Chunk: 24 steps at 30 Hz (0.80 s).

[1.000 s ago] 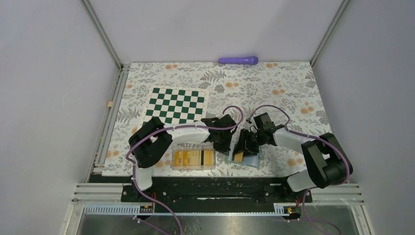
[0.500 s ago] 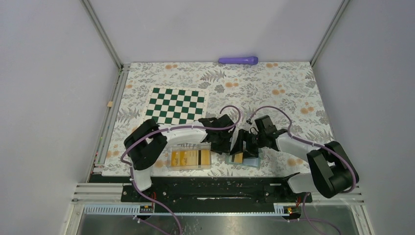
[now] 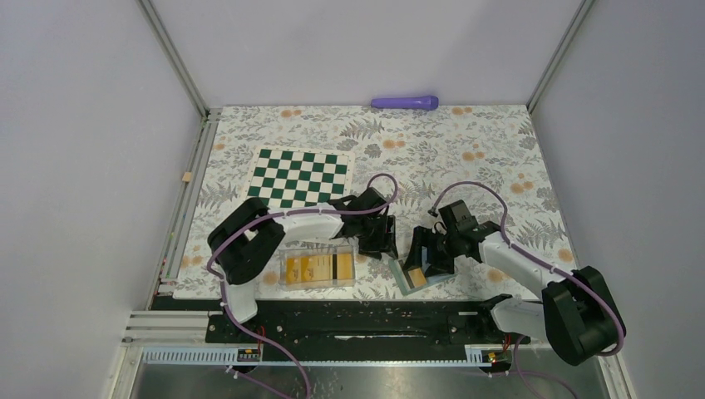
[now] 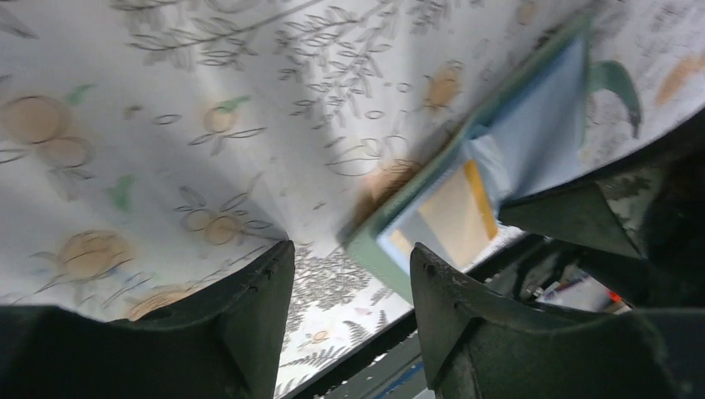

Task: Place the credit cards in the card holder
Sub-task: Insert the credit card into the card holder.

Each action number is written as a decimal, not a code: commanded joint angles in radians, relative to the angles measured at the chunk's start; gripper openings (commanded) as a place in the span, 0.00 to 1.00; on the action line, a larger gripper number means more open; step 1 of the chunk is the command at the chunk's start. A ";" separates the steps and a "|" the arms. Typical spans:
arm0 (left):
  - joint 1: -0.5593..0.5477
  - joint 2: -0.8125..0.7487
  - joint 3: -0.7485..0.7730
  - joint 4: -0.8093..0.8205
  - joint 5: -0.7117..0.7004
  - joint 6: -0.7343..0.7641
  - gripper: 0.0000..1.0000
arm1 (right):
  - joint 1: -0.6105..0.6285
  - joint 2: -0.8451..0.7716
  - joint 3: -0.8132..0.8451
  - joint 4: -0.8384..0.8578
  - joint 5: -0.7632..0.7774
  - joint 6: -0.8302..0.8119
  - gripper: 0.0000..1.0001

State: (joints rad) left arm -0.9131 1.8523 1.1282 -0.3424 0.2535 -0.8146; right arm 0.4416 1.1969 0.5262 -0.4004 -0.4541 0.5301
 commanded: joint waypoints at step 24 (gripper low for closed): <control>0.001 -0.038 -0.212 0.470 0.244 -0.199 0.12 | 0.006 0.096 -0.009 0.116 -0.081 0.050 0.77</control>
State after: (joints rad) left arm -0.9066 1.8465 0.8745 0.1772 0.5137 -1.0538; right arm 0.4416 1.2934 0.5240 -0.3218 -0.5266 0.5735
